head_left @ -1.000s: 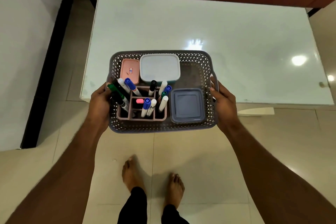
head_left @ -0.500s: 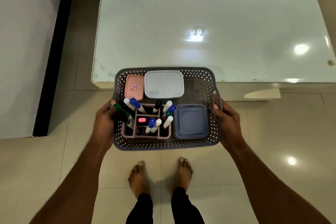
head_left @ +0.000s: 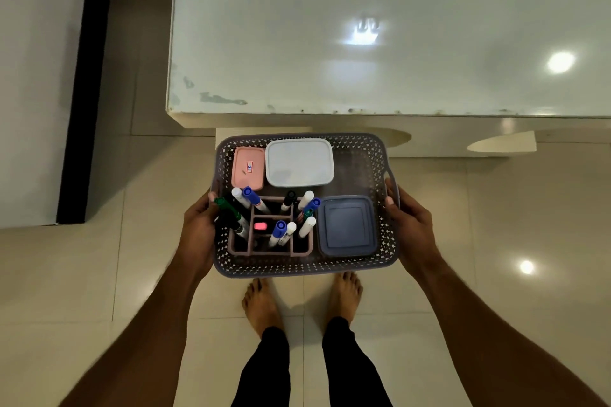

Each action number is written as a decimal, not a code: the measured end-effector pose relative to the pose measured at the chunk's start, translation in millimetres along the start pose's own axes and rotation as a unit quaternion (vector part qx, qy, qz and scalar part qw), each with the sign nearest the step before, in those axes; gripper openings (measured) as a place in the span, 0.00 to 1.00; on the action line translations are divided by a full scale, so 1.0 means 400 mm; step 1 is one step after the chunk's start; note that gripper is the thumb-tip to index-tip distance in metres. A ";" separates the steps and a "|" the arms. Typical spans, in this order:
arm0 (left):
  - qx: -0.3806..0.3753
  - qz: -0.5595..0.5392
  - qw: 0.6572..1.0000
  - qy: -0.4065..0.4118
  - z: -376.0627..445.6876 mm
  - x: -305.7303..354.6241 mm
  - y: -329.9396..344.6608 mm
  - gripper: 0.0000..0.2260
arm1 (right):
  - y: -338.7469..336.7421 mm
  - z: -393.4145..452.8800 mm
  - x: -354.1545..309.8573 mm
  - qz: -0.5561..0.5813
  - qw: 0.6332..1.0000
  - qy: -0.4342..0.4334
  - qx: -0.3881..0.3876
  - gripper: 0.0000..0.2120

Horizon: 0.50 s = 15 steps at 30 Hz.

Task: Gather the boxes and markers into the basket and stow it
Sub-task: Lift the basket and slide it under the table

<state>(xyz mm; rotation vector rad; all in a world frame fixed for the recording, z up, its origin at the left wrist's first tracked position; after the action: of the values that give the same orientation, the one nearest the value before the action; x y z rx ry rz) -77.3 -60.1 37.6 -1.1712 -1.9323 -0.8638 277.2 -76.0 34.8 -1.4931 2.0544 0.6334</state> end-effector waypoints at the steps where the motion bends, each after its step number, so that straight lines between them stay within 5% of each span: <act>1: 0.005 0.011 1.000 -0.001 0.011 -0.014 -0.003 0.16 | 0.000 0.014 0.012 -0.002 1.000 0.005 -0.001 0.19; 15: 0.005 0.099 0.995 -0.022 0.262 -0.147 0.009 0.15 | 0.036 0.276 0.059 0.005 0.999 0.035 0.007 0.19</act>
<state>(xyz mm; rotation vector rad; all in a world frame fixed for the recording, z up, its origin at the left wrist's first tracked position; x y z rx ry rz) -77.9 1.2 -65.7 -1.3595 -1.8152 -0.7288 272.2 -18.0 -63.2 -1.5176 2.1170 0.5772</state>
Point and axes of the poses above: each hand's wrist, its own z-axis towards the middle knuckle, its own y-axis out of the palm, x = y × z, the point moved 2 cm from there along z, towards the middle knuckle, and after that the axes turned 14 degrees about y, right-handed, at the moved point
